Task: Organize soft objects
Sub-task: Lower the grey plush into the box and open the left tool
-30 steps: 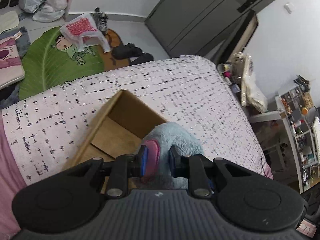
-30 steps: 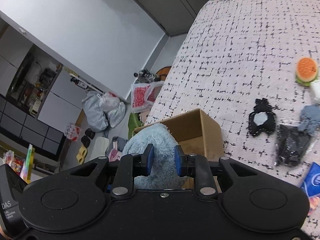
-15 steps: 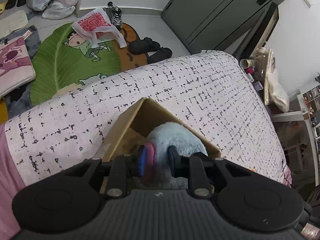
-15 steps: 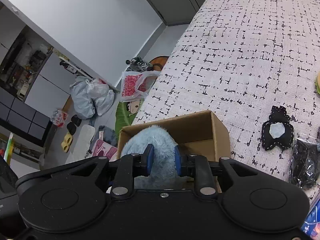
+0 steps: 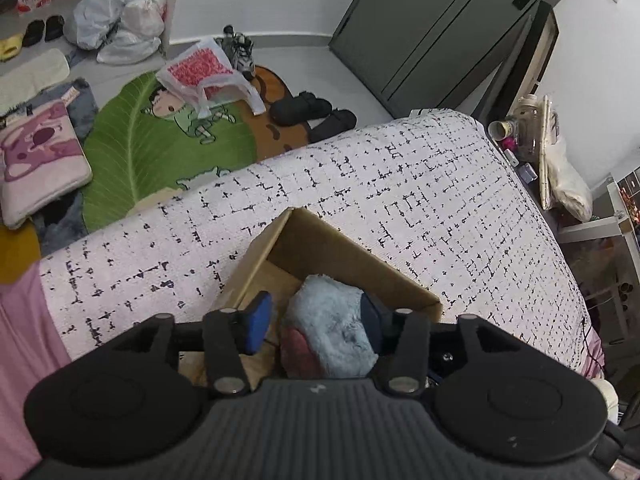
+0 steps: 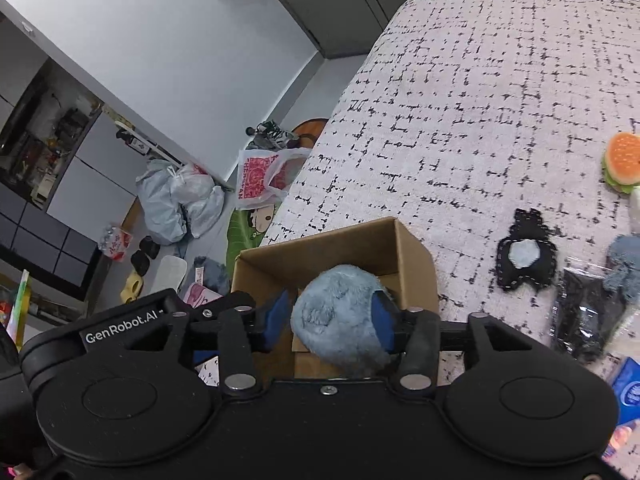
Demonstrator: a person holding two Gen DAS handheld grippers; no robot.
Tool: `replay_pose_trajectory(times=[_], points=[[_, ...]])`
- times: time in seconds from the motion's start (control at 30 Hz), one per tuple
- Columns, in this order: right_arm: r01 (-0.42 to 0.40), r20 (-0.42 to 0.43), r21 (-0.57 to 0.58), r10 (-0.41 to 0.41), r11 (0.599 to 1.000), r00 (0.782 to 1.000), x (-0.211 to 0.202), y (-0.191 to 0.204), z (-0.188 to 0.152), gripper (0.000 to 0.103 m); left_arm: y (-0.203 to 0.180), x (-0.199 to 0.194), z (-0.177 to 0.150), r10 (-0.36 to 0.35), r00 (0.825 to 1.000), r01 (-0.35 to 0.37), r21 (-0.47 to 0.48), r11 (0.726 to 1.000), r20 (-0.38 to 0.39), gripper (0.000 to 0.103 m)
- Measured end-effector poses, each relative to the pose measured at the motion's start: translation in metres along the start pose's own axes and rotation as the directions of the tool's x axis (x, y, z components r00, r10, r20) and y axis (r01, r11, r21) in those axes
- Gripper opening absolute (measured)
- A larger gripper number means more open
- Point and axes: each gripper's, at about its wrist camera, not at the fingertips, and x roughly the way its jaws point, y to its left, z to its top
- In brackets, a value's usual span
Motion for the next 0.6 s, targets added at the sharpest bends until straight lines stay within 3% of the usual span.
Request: replay_pose_trajectory(times=[0.23,0.6], points=[[0.004,0.021,0.005,-0.004,1.0,1.0,-0.028,-0.012,-0.01,0.06,-0.011,-0.022,-0.014,0.035,0.998,-0.036,0.021,0.999,0.06,0.074],[0.024,0.089,0.003,-0.024,1.0,0.996,-0.076,-0.034,-0.024,0.091,-0.025,-0.06,-0.041,0.007,0.985,-0.015,0.049,0.999,0.172,0.08]])
